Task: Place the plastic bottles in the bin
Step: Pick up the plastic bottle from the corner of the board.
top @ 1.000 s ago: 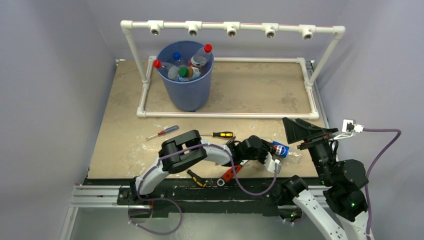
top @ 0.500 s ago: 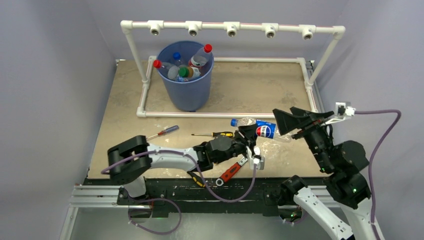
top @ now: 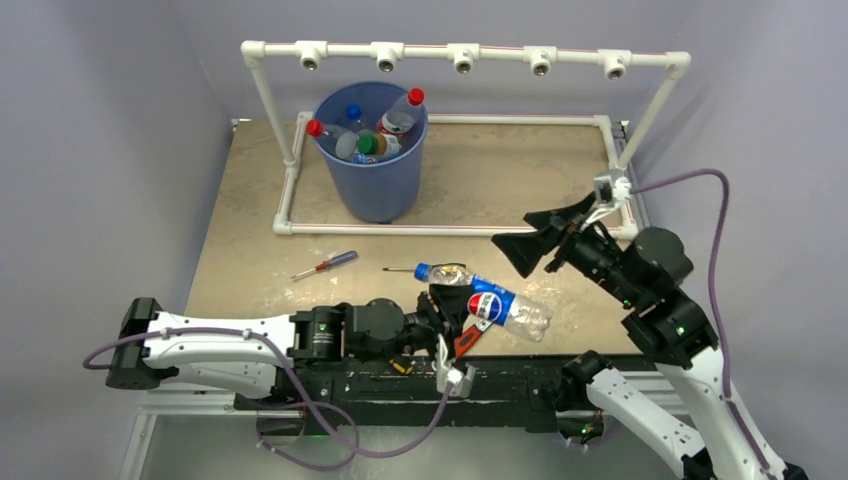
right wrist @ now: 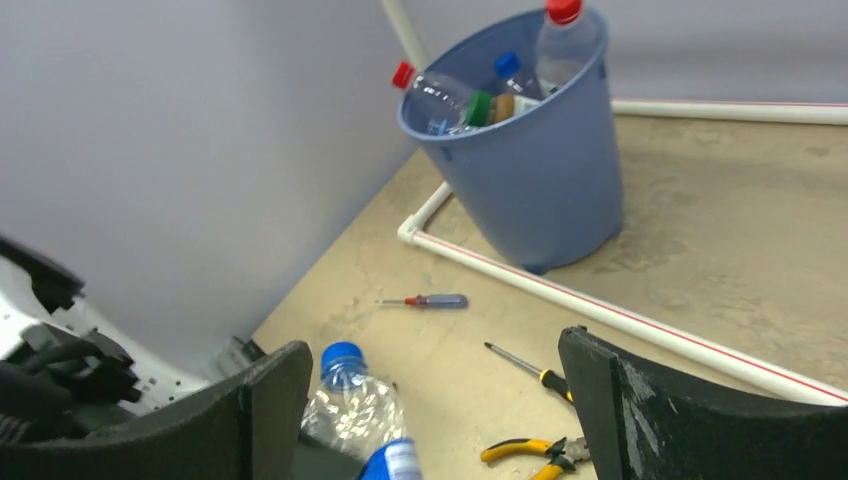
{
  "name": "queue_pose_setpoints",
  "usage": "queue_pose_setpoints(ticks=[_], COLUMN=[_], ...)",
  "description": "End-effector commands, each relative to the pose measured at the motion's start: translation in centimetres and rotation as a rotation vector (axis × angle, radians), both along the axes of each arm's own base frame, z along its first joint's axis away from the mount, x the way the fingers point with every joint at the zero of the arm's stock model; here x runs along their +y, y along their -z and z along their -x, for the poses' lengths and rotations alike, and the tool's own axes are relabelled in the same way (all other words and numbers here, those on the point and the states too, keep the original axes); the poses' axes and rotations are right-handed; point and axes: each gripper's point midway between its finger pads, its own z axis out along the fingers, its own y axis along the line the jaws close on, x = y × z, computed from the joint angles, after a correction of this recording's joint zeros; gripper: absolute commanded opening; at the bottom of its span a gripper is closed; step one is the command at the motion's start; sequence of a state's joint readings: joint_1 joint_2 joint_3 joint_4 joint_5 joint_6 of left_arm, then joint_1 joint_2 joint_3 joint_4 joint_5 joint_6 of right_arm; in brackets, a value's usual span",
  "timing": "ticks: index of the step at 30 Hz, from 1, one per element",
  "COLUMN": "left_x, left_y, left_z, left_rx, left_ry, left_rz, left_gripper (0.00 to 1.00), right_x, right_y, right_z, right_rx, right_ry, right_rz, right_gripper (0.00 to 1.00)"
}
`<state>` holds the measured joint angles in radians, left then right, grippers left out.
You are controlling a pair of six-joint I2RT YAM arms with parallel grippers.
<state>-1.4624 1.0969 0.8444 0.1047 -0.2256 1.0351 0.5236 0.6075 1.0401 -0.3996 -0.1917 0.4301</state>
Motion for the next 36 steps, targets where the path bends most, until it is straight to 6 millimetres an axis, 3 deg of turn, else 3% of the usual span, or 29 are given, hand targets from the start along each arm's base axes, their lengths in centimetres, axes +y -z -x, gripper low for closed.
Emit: queue_pose_setpoints(ticks=[1, 5, 10, 15, 18, 28, 31, 36], left_x=[4.8, 8.1, 10.7, 11.0, 10.9, 9.7, 9.7, 9.8], left_y=[3.7, 3.5, 2.3, -0.6, -1.5, -1.7, -2.2, -3.1], left_z=[1.8, 1.0, -1.1, -1.4, -1.3, -0.7, -0.7, -0.6], left_rx=[-0.008, -0.085, -0.371, -0.498, -0.501, -0.500, -0.497, -0.494], left_ry=[-0.027, -0.131, -0.261, -0.277, -0.268, -0.233, -0.235, -0.240], left_rz=[-0.322, -0.391, -0.413, -0.329, -0.297, -0.251, -0.220, -0.167], left_gripper=[0.00, 0.00, 0.00, 0.00, 0.00, 0.00, 0.00, 0.00], right_x=[2.8, 4.4, 6.1, 6.6, 7.0, 8.8, 10.3, 12.8], right_y=[2.9, 3.8, 6.2, 8.5, 8.6, 9.2, 10.2, 11.5], right_z=[1.6, 3.8, 5.0, 5.2, 5.6, 6.4, 7.3, 8.4], right_rx=[0.047, 0.051, 0.129, 0.162, 0.143, 0.102, 0.131, 0.166], right_ry=[-0.227, -0.384, -0.523, -0.573, -0.622, -0.749, -0.778, -0.809], right_rz=[0.124, 0.077, 0.049, 0.055, 0.043, 0.035, 0.055, 0.089], right_gripper=[0.99, 0.99, 0.99, 0.99, 0.99, 0.99, 0.99, 0.86])
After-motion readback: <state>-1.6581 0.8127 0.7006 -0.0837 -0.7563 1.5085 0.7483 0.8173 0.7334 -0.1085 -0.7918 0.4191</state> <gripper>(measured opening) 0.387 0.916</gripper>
